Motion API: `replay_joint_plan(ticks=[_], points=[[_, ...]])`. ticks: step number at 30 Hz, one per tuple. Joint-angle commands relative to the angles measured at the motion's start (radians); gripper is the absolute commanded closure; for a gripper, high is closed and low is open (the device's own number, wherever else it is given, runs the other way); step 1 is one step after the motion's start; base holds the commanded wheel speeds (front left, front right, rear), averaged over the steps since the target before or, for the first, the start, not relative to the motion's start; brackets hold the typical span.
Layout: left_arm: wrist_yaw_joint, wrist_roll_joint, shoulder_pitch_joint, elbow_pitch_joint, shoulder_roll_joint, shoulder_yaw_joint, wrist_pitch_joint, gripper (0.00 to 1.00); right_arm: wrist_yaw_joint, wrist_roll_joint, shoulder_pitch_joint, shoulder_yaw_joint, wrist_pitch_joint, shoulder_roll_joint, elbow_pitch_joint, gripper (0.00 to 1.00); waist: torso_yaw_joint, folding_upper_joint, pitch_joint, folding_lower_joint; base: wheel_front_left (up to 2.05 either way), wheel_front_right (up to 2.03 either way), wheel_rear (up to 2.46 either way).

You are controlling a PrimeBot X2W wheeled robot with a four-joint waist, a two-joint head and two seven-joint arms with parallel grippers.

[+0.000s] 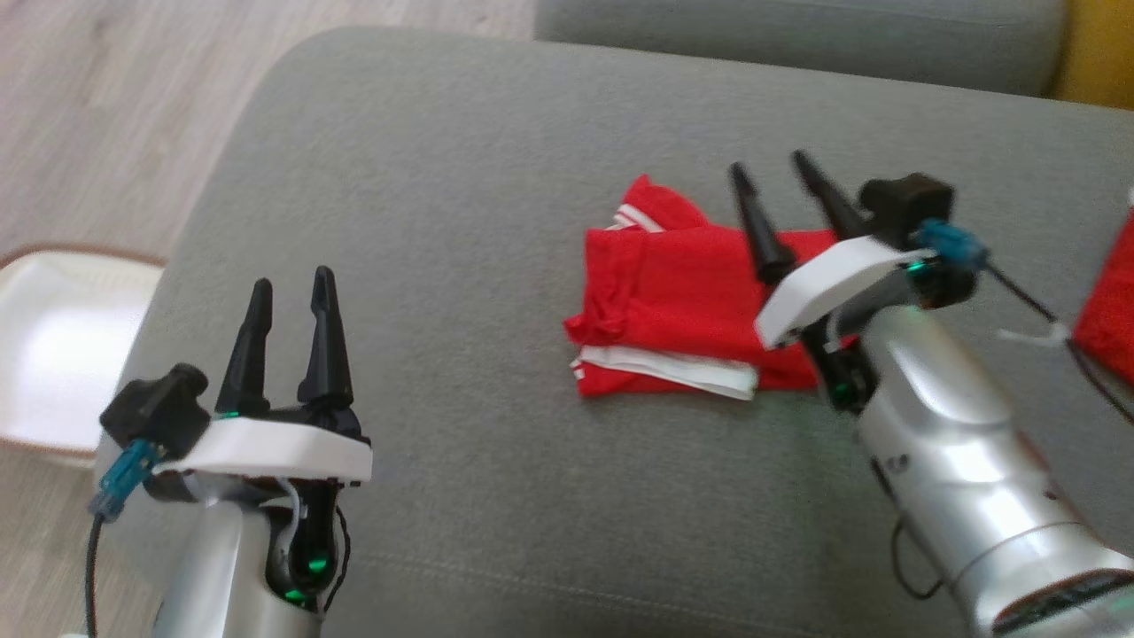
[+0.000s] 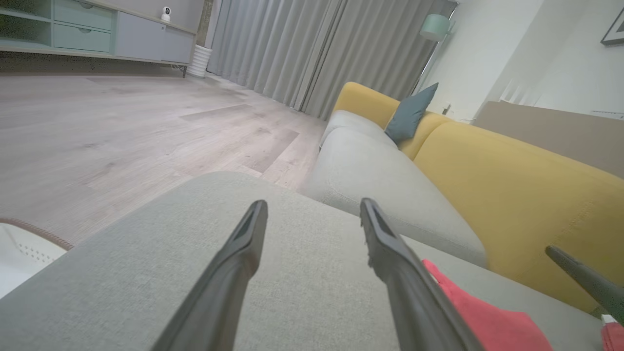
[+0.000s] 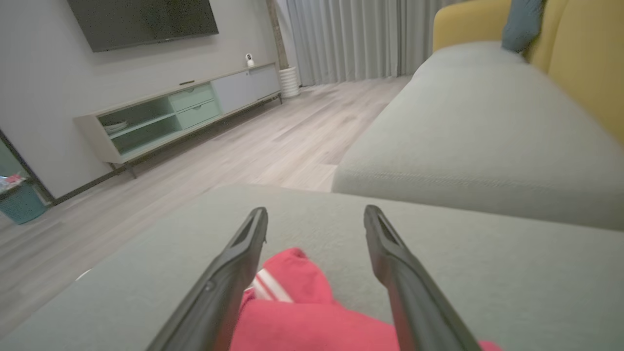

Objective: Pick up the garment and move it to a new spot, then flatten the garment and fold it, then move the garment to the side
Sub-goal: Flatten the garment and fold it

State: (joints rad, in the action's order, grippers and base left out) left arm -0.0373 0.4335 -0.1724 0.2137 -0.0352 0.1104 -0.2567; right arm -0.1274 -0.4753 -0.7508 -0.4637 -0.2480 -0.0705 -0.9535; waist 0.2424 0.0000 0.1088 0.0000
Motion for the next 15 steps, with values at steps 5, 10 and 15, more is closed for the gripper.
replay_joint_plan(ticks=[5, 10, 15], points=[[-0.007, -0.006, -0.02, -0.076, -0.015, -0.038, -0.005, 0.0, -0.003, 0.173, 0.075, 0.156, -0.013, -0.038, 0.186, 0.0, -0.085, 0.0, -0.039, 0.0, 0.0, 0.0, 0.0], [-0.005, -0.019, -0.003, -0.099, -0.015, -0.026, -0.005, 0.0, -0.003, 0.3, 0.243, 0.282, -0.013, -0.053, 0.391, 0.0, -0.118, 0.0, -0.053, 0.0, 0.0, 0.0, 0.0], [0.003, -0.029, 0.022, -0.128, -0.015, -0.016, -0.005, 0.0, -0.003, 0.4, 0.439, 0.413, -0.014, -0.016, 0.612, 0.0, -0.145, 0.0, -0.057, 0.0, 0.0, 0.0, 0.0]])
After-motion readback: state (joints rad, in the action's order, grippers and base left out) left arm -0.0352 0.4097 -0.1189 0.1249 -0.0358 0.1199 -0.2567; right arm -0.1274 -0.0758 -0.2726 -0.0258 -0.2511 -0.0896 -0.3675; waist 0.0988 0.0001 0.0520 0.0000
